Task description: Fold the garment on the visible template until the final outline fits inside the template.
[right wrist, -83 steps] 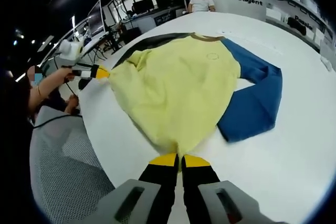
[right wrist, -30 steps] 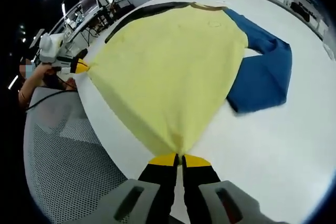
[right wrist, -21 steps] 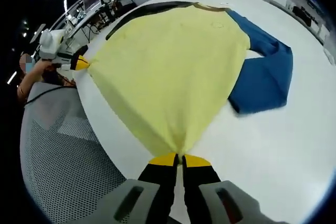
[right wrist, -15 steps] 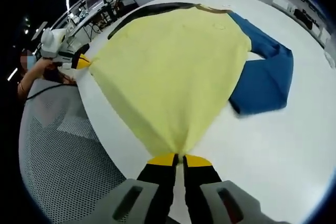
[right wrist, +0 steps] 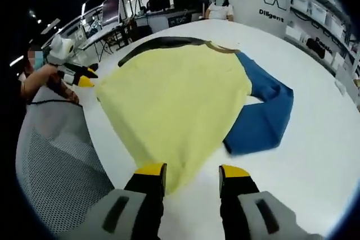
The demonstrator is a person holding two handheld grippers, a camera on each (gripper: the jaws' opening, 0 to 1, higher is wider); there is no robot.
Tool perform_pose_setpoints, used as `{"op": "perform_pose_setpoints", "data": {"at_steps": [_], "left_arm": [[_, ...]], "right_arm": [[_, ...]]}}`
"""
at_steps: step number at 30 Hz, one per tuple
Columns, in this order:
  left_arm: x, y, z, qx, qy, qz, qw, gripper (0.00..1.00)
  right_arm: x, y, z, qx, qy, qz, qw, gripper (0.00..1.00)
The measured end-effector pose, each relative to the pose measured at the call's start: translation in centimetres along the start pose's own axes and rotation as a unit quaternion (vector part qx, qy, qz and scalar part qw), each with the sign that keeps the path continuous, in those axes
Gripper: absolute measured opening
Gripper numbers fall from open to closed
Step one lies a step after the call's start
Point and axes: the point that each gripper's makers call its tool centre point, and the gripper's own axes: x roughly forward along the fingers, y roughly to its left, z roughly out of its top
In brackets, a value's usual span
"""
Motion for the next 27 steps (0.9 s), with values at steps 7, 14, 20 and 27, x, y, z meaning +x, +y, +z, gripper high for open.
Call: {"op": "perform_pose_setpoints", "data": {"at_steps": [7, 14, 20, 27], "left_arm": [[-0.3, -0.4, 0.6, 0.016, -0.023, 0.009, 0.9996, 0.72], [-1.1, -1.0, 1.8, 0.021, -0.051, 0.012, 0.9984, 0.88], [-1.3, -1.5, 2.5, 0.040, -0.054, 0.008, 0.9977, 0.97], [-1.5, -2.2, 3.5, 0.026, -0.076, -0.004, 0.9967, 0.99]], "right_arm": [[0.1, -2.0, 1.2, -0.008, -0.018, -0.017, 0.9997, 0.49], [0.6, -3.3, 1.7, 0.007, -0.032, -0.022, 0.9992, 0.57], [1.3, -4.5, 1.7, 0.012, -0.025, -0.020, 0.9994, 0.58], [2.4, -5.6, 1.1, 0.004, -0.014, -0.020, 0.9997, 0.46]]}}
